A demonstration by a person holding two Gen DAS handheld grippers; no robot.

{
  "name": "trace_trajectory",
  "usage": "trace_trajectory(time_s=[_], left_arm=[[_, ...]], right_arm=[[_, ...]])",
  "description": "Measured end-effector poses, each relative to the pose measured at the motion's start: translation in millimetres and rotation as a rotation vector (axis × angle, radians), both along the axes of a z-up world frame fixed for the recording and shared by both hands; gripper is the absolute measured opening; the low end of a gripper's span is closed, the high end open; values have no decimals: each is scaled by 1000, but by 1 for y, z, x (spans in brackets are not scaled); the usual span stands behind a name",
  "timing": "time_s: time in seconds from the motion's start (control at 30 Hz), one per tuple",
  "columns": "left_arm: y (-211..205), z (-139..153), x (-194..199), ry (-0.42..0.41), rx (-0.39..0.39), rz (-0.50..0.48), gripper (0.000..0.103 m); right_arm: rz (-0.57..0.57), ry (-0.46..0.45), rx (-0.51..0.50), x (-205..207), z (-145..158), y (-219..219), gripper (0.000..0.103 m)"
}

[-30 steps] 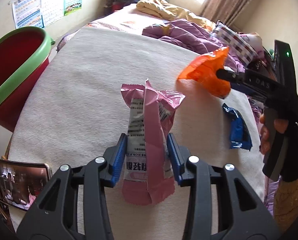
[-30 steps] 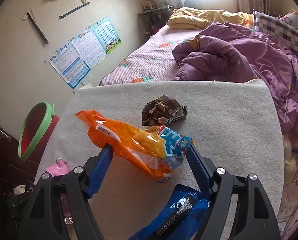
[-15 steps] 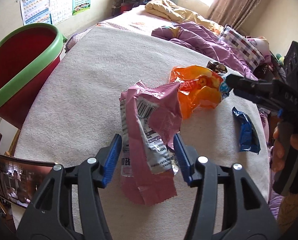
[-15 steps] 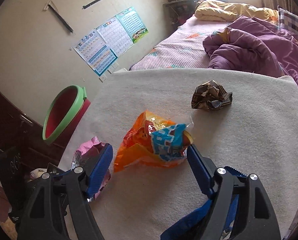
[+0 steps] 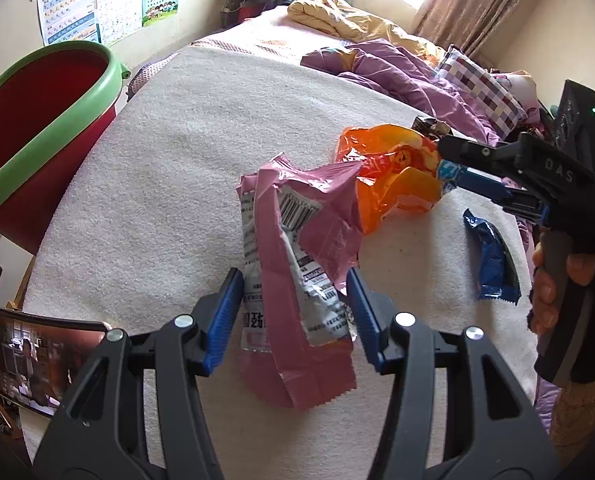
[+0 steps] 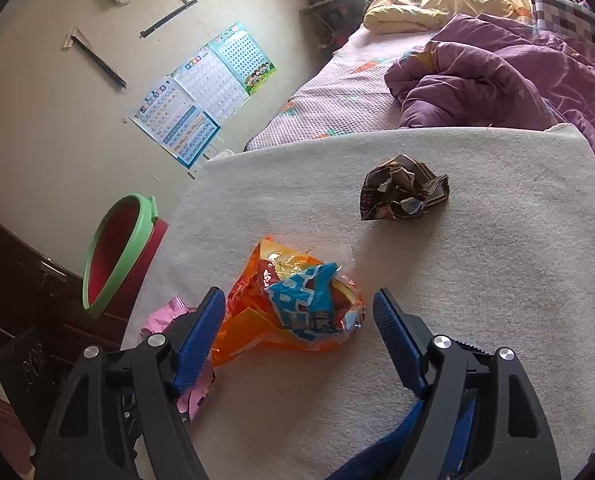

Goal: Collect trash
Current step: 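Lift the pink wrapper and orange bag and carry them toward the red bucket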

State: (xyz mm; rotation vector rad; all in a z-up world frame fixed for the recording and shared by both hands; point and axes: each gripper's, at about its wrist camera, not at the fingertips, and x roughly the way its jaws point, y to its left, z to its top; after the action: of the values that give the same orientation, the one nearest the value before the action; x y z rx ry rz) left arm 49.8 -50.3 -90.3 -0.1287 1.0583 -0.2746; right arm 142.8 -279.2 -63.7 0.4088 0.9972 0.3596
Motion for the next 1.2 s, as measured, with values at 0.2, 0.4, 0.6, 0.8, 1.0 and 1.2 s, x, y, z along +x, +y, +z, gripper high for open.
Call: trace_trajectory(time_s=[0.2, 0.4, 0.6, 0.8, 1.0, 1.2], left_arm=[[2, -2, 0, -1, 6, 2, 38], [9, 6, -2, -45, 7, 16, 34], [20, 18, -4, -96, 29, 58, 34], [24, 27, -6, -127, 40, 80, 34], [36, 38, -4, -167, 58, 117, 34], [59, 52, -3, -210, 71, 189, 34]], right_arm=[[-6, 11, -10, -1, -9, 8, 48], [-15, -78, 4, -6, 10, 7, 47], [-45, -195, -20, -10, 41, 8, 47], [-63, -255, -31, -8, 56, 11, 47], [-40, -254, -26, -5, 56, 21, 47], [-18, -273, -31, -3, 60, 38, 47]])
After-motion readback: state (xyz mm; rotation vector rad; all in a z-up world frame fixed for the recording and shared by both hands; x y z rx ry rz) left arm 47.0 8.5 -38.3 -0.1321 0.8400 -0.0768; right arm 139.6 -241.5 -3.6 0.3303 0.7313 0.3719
